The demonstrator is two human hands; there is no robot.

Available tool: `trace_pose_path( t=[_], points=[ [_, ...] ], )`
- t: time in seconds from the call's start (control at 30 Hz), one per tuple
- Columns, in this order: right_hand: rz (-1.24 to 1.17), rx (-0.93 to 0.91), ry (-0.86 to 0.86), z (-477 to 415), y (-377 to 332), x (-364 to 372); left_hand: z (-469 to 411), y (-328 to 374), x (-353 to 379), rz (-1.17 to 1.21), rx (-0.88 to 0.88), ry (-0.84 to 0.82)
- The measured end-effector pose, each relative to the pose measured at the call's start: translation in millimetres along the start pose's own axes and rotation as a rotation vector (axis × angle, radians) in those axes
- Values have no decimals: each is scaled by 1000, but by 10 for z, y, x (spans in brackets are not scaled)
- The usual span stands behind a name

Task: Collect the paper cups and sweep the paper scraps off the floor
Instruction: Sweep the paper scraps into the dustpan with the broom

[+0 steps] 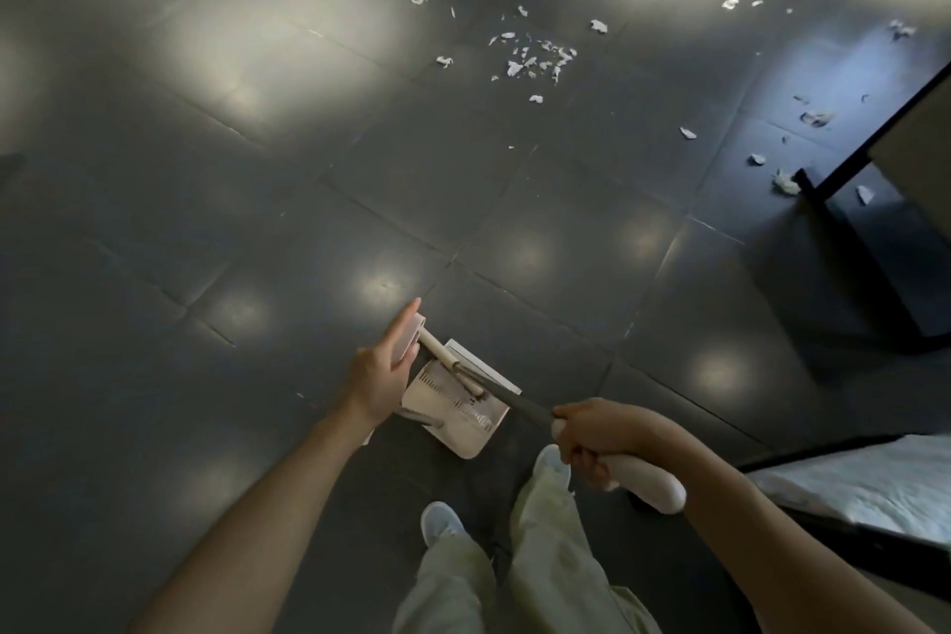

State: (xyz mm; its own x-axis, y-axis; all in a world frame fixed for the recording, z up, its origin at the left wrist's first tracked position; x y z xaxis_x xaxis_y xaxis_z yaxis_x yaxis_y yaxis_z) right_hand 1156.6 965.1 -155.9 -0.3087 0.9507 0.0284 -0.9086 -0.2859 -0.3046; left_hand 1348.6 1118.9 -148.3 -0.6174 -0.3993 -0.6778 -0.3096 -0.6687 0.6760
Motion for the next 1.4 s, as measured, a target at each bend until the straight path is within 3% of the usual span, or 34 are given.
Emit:
trace_pose_path(
  t=[0.23, 0.33, 0.57, 0.67, 0.83, 0.93, 1.1, 1.4],
  points=[
    [-112, -9, 27, 134, -161, -132, 398, -409, -235, 45, -89, 77],
    [-147, -34, -11, 35, -350, -76, 663, -665, -376, 176, -171, 194],
    [-129, -63, -100, -347, -1072, 367, 1383, -1251, -727, 222, -365, 385],
    [12, -102, -75, -575, -1374, 600, 1706, -1521, -864, 249, -453, 497],
    [480, -186, 40, -961, -1849, 927, 2078, -1924, -996, 297, -588, 662],
    [585, -198, 32, -1096, -2031, 1123, 2177, -2113, -1109, 321, -639, 742],
    [714, -182, 15, -1285, -2252, 1394, 2070, -2352, -1292, 387, -636, 747],
    [849, -72, -225, -1276, -2293, 1901, 1901, -2534, -1426, 422, -662, 707]
  ],
)
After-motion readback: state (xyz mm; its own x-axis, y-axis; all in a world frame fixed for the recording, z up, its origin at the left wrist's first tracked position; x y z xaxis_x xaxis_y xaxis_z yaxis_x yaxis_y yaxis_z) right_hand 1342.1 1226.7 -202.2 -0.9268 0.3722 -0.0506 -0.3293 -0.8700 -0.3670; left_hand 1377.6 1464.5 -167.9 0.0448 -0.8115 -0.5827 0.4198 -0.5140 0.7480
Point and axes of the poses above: each hand's wrist, its own z-axis away from the middle knuckle, its own x-axis out of the palm, y = z × x, the point moved 8 cm from there along -z, towards the middle knuckle, and after that the axes turned 8 degrees about -y, right-handed, at the moved point
